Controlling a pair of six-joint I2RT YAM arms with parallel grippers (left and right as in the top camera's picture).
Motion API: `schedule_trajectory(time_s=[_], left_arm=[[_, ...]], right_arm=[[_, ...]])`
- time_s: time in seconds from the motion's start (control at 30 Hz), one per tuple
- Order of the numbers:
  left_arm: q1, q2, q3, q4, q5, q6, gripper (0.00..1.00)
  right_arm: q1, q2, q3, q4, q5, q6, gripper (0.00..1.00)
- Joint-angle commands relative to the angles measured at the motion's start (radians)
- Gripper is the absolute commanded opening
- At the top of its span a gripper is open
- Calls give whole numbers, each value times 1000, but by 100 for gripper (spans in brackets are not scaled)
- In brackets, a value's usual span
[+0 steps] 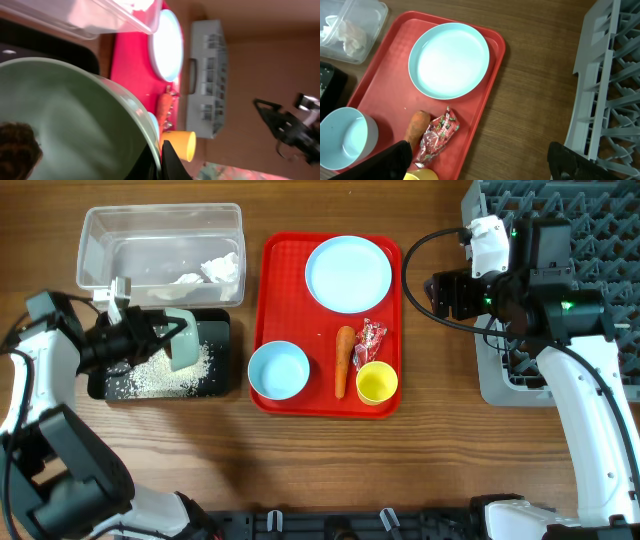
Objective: Sort waste into correct bins and load items into the dishwasher rack
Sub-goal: 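Tilt the green bowl over the black tray to dump the food scrap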
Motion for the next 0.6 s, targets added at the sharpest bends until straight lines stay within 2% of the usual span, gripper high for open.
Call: schedule_trajectory(time_s=[0.0, 0.3, 0.43, 0.57], left_arm=[[12, 51, -60, 35, 223, 152, 4], [12, 98, -84, 53, 315, 228, 4], [12, 98, -84, 70, 416, 228, 4], [12, 99, -84, 71, 437, 226, 4]], right_arm=[[1, 13, 17, 2, 10, 5, 90], [1, 13, 17, 2, 10, 5, 90], [1, 13, 17, 1, 10, 5, 90], [1, 13, 17, -1, 10, 5, 90]])
